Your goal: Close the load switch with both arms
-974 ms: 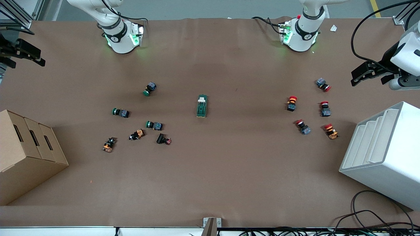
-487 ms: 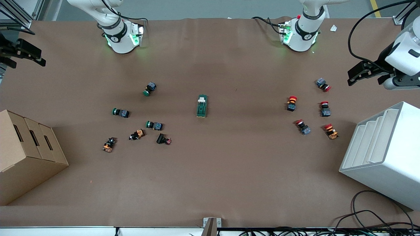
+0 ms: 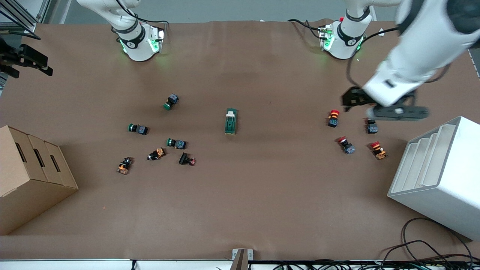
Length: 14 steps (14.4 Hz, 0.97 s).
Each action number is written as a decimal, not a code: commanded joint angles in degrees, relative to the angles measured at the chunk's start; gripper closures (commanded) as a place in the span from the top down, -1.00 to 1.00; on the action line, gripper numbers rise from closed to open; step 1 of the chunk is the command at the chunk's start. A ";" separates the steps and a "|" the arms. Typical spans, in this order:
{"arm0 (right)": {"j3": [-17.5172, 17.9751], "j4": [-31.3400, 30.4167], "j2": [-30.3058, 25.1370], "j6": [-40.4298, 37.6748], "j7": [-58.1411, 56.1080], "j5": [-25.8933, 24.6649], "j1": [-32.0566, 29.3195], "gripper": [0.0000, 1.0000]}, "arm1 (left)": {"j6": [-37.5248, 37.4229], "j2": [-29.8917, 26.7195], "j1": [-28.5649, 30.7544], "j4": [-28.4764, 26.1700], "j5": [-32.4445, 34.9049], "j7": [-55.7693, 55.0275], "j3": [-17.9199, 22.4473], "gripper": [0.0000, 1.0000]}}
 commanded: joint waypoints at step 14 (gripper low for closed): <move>-0.02 2.16 0.47 0.45 1.06 0.29 0.19 1.00 | 26.68 24.06 -35.75 1.50 30.69 -76.33 -0.13 1.00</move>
